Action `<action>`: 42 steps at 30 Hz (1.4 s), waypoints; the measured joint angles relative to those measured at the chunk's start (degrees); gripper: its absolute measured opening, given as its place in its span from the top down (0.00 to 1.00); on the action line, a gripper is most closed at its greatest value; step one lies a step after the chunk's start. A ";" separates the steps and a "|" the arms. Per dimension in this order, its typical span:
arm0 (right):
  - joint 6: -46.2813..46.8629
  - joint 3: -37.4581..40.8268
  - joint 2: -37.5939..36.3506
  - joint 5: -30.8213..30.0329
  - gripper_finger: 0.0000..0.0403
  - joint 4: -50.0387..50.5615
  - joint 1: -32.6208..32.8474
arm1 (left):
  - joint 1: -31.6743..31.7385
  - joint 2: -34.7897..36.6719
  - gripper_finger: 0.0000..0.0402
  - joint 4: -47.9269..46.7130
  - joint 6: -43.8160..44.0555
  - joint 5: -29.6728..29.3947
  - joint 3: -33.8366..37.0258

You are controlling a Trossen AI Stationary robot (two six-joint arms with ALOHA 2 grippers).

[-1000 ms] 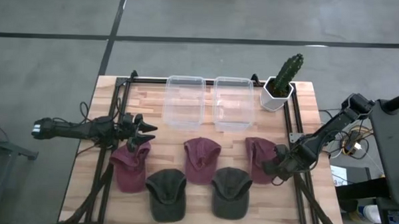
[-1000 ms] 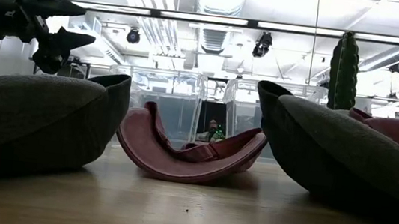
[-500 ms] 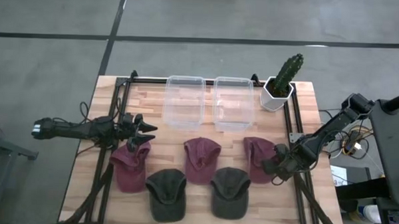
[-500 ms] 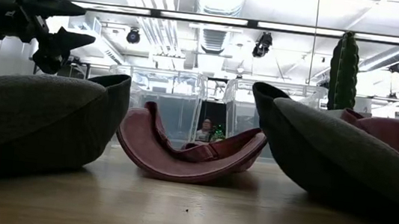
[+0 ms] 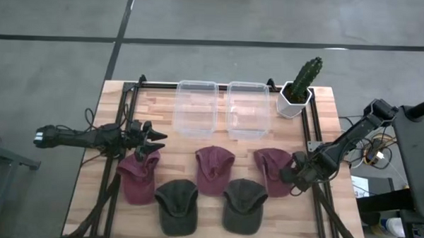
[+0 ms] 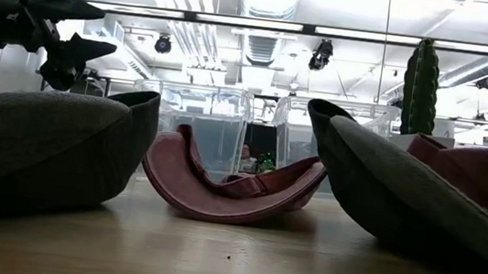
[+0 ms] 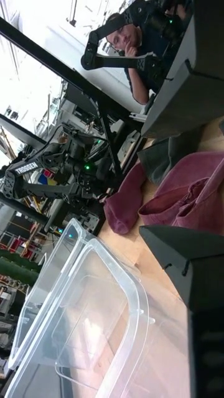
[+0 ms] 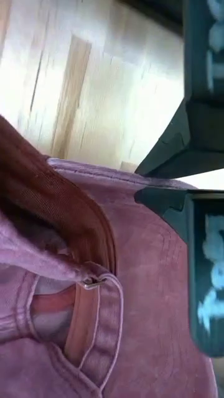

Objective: Pick & Place hat
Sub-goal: Put the right red cap into the left transparent bin

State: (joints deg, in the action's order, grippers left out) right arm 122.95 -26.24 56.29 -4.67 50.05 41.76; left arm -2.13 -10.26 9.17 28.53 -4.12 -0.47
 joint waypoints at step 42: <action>-15.52 -37.71 -3.25 -8.86 0.97 28.34 0.02 | 0.01 0.02 0.42 0.24 10.82 -0.02 0.00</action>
State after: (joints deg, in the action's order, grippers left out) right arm 107.43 -63.95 53.04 -13.52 78.39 41.78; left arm -2.12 -10.24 9.41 39.36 -4.14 -0.47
